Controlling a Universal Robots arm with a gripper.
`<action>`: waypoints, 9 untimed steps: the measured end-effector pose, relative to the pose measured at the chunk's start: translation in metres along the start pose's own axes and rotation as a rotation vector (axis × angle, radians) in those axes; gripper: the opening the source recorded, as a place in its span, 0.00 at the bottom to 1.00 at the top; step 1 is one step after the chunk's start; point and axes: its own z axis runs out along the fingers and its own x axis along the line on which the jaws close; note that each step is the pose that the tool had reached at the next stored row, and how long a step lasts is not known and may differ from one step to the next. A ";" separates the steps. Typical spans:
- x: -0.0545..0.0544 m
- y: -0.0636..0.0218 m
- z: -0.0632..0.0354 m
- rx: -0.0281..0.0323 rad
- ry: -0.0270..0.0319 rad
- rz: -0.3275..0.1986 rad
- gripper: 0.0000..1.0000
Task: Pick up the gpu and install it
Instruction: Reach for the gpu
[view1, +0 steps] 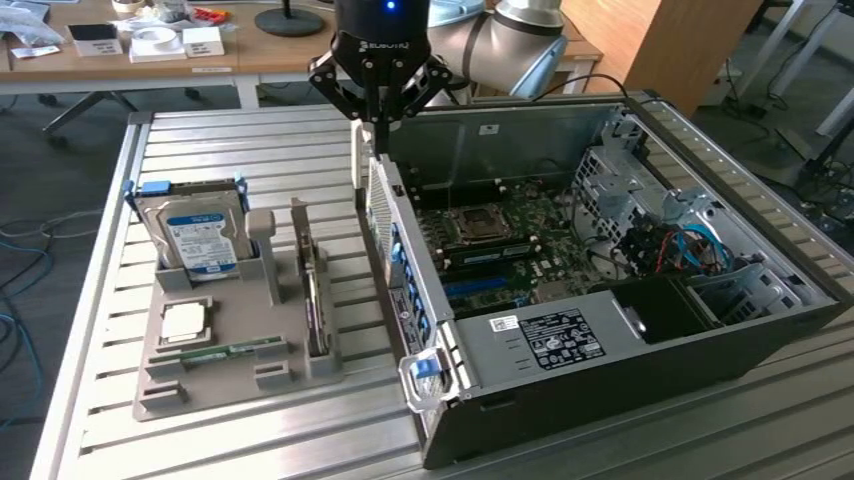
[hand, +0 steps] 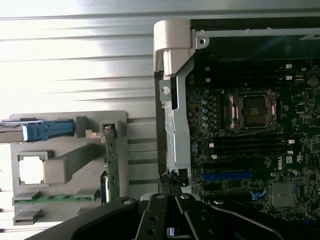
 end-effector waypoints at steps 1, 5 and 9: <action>0.000 0.0000 0.0000 0.0000 -0.0001 0.000 0.11; 0.000 0.0000 0.0000 0.0000 0.0000 0.000 0.11; 0.000 0.0000 0.0000 0.0000 -0.0001 0.000 0.11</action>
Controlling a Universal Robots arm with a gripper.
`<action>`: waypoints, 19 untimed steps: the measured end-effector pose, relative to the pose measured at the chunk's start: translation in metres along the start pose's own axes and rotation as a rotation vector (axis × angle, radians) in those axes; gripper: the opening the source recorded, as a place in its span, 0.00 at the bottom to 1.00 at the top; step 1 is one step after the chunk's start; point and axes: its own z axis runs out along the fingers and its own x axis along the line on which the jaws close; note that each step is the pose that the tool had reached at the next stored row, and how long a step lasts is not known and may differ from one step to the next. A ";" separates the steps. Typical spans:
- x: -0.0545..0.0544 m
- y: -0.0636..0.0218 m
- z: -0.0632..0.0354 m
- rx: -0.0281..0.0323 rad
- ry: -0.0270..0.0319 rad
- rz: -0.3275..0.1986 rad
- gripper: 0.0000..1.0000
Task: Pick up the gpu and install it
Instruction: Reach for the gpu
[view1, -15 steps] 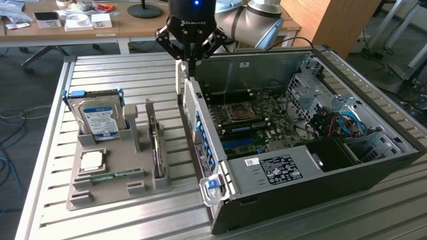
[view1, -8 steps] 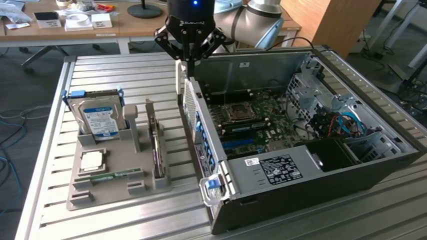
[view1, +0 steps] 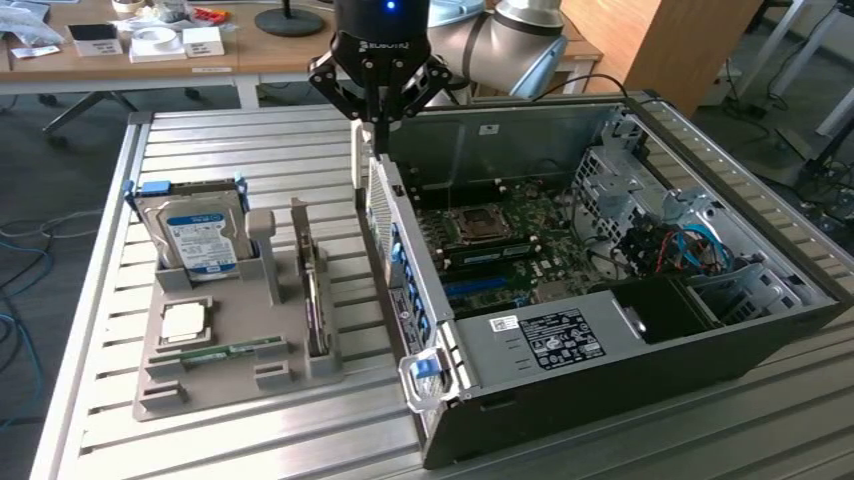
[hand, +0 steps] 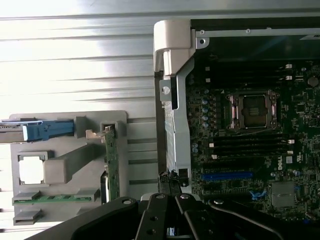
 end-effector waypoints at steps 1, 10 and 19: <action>0.001 -0.0001 -0.0001 0.0001 0.0001 0.000 0.11; 0.020 -0.0015 -0.0005 0.0000 0.0000 0.000 0.11; 0.041 -0.0031 -0.0010 0.0001 0.0001 0.000 0.11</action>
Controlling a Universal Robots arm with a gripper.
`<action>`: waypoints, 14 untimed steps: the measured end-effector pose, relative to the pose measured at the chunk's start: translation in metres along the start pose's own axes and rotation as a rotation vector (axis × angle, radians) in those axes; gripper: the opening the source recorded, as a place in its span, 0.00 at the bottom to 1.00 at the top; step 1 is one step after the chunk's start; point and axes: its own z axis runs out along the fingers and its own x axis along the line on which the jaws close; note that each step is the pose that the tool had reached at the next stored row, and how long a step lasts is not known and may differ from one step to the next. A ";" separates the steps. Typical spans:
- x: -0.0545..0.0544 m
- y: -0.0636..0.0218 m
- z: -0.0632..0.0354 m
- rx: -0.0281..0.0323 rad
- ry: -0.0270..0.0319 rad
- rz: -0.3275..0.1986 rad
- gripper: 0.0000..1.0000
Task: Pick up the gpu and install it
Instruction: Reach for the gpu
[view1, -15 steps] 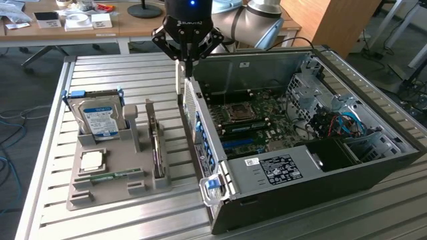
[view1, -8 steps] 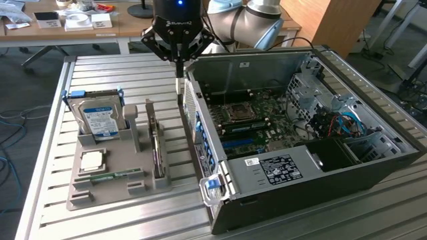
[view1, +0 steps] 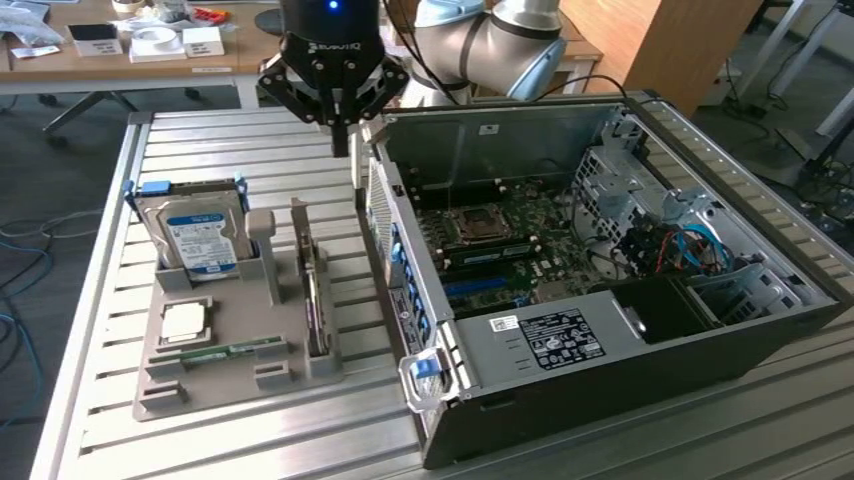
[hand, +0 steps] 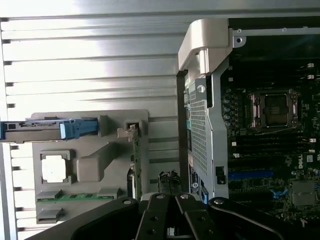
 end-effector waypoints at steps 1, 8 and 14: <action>0.002 -0.0001 0.0000 -0.0001 -0.0001 0.000 0.11; 0.014 -0.0010 -0.0002 0.0000 0.0000 0.000 0.11; 0.025 -0.0018 -0.0004 -0.0001 -0.0001 0.000 0.11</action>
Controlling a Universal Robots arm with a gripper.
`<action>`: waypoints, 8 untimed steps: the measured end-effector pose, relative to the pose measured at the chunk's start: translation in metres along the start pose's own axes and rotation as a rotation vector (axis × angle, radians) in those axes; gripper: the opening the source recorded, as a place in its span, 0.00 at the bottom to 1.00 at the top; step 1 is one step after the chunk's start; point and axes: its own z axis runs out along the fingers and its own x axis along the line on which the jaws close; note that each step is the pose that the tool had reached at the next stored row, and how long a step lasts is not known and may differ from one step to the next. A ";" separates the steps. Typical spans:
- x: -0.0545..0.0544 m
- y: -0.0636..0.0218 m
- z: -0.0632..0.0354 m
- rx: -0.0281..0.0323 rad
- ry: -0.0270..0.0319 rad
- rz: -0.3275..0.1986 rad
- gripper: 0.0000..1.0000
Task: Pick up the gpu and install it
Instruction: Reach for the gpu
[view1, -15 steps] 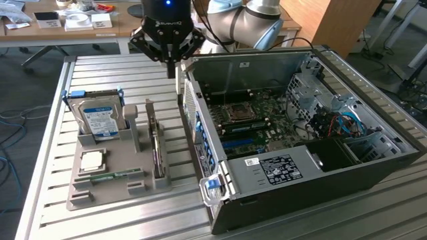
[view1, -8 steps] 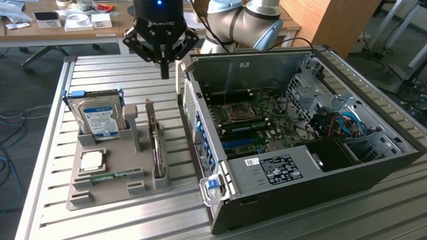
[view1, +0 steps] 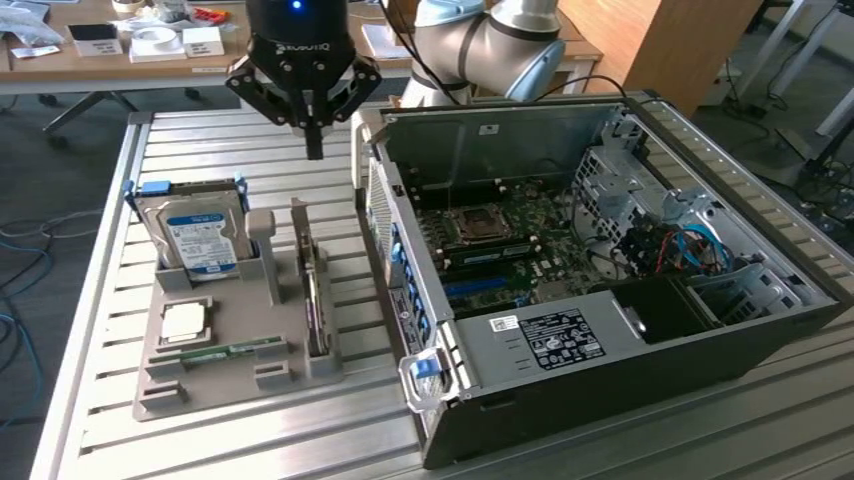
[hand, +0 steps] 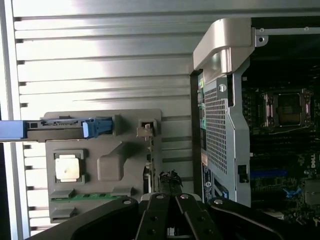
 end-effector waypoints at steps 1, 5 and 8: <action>0.002 -0.0001 0.0000 0.0000 0.0000 0.000 0.11; 0.005 -0.0004 0.0000 0.0000 0.0000 0.000 0.11; 0.005 -0.0004 -0.0001 0.0000 0.0000 0.000 0.11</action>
